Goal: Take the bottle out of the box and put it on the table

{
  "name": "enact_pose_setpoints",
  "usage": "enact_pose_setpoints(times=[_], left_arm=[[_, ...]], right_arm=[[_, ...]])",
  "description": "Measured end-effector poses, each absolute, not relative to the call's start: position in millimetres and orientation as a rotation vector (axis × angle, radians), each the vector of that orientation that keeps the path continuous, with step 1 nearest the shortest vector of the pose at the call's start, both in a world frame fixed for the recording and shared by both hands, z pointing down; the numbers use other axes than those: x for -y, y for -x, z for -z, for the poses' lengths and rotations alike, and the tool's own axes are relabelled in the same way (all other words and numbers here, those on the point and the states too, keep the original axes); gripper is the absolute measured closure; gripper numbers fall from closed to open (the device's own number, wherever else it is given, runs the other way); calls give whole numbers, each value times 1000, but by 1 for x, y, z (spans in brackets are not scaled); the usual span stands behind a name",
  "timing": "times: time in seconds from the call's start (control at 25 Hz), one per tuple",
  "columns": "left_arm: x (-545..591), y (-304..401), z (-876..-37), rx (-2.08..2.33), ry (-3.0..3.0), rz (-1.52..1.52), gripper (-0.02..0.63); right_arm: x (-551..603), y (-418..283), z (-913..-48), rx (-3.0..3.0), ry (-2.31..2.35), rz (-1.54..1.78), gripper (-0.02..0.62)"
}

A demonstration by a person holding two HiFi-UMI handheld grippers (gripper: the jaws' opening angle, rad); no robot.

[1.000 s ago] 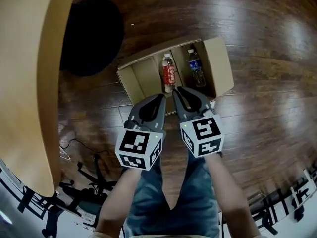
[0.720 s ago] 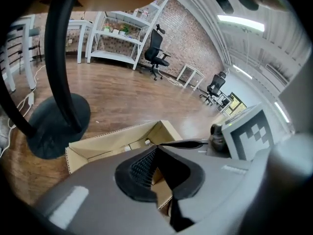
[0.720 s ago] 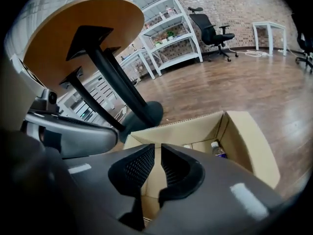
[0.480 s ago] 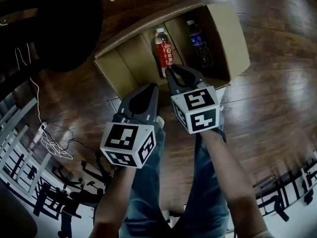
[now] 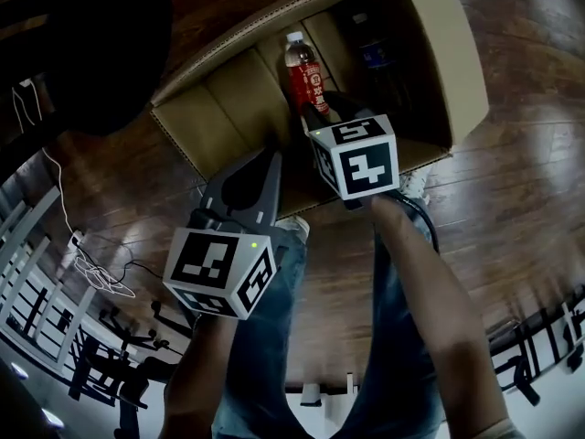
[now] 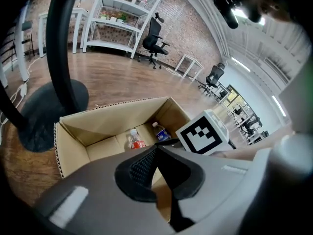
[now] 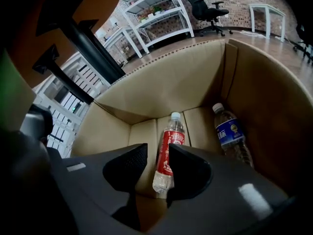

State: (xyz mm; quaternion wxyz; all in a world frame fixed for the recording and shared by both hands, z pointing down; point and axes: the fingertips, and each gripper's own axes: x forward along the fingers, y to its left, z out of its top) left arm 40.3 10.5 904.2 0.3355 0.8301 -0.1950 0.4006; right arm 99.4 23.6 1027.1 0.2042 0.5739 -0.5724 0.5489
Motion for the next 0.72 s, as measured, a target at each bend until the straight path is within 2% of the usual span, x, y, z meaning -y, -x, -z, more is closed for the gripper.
enact_pose_setpoints(times=[0.36,0.72], left_arm=[[-21,-36,-922,447,-2202,-1050,609],[-18,-41,-938,424,-2239,-1049,609]], right_arm=[[-9,-87,-1091,1436,-1533,-1670,326],[-4,-93,-1126,1343,-1527,-1643,309]])
